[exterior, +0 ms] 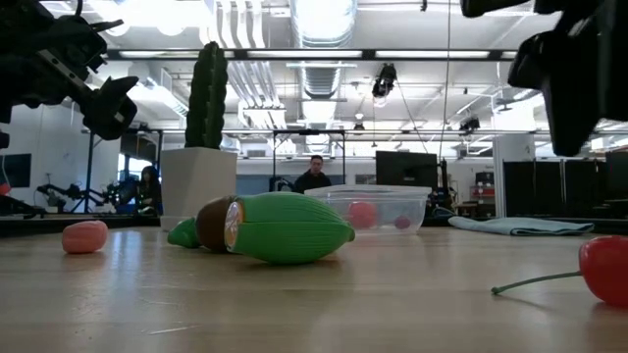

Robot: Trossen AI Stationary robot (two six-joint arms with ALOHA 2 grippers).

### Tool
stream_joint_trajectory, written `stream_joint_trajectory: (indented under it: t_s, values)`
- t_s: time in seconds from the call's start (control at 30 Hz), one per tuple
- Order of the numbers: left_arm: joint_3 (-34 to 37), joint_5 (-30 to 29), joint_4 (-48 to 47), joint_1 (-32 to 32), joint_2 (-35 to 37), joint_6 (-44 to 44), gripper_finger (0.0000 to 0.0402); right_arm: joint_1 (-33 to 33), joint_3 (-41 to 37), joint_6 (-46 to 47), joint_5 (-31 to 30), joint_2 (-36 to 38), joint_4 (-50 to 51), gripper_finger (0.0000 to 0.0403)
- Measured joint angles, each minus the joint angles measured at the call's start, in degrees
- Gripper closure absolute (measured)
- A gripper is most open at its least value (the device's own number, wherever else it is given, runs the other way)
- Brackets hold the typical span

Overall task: Pick and placing Produce into tupperware
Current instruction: Put the cherry into the transparent bin

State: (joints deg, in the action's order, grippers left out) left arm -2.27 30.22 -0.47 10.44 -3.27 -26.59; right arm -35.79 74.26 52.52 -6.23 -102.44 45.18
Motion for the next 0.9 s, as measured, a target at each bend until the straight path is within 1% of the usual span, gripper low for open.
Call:
stream_joint_trajectory:
  t_s: [0.13,0.27,0.4,0.53,0.9]
  values:
    - [0.00,-0.02,-0.02,0.02,-0.05,0.02,0.0118,-2.57,0.04,0.02,0.17,-2.65,-5.67,0.0137]
    - [-0.01,-0.02,0.00,0.02,0.01,0.00,0.0118,-4.41,0.35,0.15,0.44,-5.85,-7.11,0.0130]
    - [0.00,-0.01,0.00,0.01,-0.03,0.00,0.0118,-5.01,0.52,3.18,0.13,-7.46,-6.90,0.0127]
    - [0.00,-0.02,0.00,0.01,-0.04,0.00,0.0118,-4.95,0.59,4.31,-2.94,-8.53,-6.76,0.0127]
    - [-0.02,0.00,0.00,0.02,0.02,0.00,0.0118,-4.81,1.22,4.41,-6.81,-12.67,-7.64,0.0146]
